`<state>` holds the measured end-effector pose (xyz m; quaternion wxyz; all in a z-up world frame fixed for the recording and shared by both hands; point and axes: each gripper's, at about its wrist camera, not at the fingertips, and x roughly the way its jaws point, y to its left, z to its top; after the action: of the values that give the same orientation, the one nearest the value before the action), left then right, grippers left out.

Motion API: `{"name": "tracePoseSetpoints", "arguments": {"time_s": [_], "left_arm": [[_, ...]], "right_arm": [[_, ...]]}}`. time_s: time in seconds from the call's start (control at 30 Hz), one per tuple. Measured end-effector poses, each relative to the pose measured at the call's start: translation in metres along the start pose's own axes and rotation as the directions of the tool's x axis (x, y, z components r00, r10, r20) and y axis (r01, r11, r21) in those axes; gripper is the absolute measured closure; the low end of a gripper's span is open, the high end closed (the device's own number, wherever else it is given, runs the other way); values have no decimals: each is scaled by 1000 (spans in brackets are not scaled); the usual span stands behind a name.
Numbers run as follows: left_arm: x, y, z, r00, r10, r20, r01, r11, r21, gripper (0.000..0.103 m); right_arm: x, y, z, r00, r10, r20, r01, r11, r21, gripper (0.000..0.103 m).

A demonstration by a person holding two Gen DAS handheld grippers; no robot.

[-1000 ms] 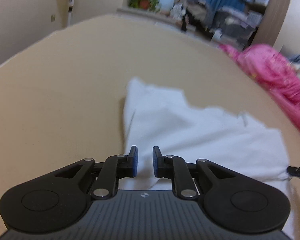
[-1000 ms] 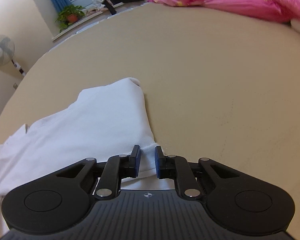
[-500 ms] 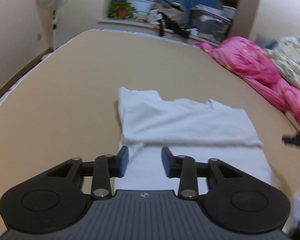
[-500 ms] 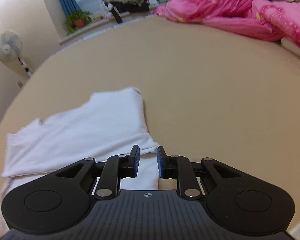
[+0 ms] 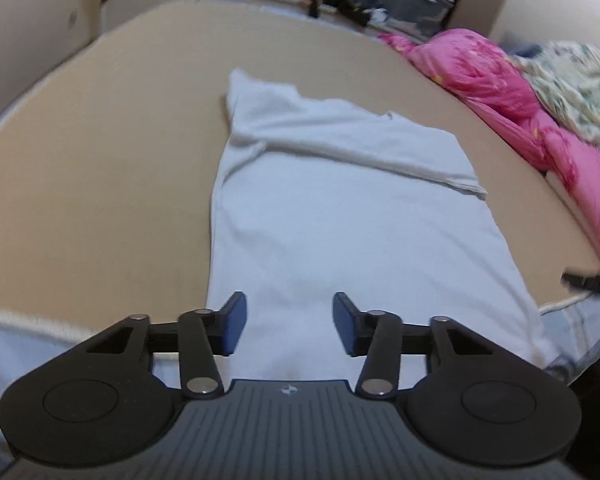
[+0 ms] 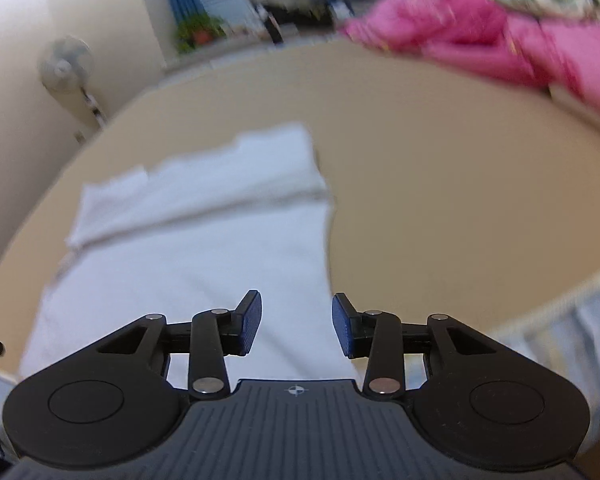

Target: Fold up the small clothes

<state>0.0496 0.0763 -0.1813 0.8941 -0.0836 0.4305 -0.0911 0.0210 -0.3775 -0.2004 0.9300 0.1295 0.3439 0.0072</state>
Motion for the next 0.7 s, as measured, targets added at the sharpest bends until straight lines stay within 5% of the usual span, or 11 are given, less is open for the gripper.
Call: {"name": "tracePoseSetpoints", "arguments": {"time_s": [0.13, 0.3, 0.7], "left_arm": [[-5, 7, -1, 1000, 17, 4, -17, 1000, 8, 59], [15, 30, -19, 990, 15, -140, -29, 994, -101, 59], [28, 54, -31, 966, 96, -241, -130, 983, -130, 59]], "right_arm": [[2, -18, -4, 999, 1, -37, 1, 999, 49, 62], [20, -42, -16, 981, 34, -189, -2, 986, 167, 62], [46, -37, -30, 950, -17, -313, 60, 990, 127, 62]]}}
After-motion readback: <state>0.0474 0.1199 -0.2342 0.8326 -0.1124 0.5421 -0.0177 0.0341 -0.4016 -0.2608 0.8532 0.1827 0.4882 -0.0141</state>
